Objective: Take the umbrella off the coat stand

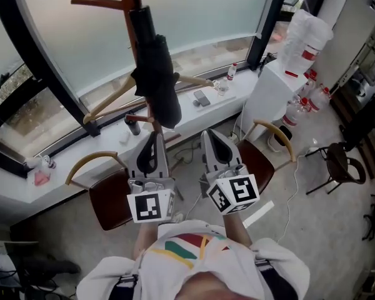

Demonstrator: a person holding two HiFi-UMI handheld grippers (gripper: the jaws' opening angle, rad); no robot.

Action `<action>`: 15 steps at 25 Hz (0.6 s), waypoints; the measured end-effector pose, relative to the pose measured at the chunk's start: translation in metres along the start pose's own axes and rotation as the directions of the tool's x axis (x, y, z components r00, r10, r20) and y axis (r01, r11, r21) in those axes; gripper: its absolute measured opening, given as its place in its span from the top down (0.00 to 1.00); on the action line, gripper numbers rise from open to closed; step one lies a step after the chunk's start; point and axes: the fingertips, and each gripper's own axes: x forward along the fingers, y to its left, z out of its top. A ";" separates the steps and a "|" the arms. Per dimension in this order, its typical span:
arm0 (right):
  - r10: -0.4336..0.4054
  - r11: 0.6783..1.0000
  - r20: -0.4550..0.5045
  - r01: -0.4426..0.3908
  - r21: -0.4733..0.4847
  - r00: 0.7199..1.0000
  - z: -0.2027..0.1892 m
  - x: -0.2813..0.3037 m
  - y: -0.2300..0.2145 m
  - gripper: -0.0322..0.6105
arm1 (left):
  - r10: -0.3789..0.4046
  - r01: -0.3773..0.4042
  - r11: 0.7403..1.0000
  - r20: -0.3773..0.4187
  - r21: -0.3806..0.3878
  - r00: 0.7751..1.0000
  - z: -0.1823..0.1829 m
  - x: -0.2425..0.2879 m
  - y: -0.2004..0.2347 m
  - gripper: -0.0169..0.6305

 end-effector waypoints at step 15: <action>0.292 0.956 0.077 -0.289 -0.055 0.953 0.082 0.060 0.028 0.83 | 0.238 -0.237 0.968 0.000 0.086 0.971 0.013 -0.016 0.040 0.96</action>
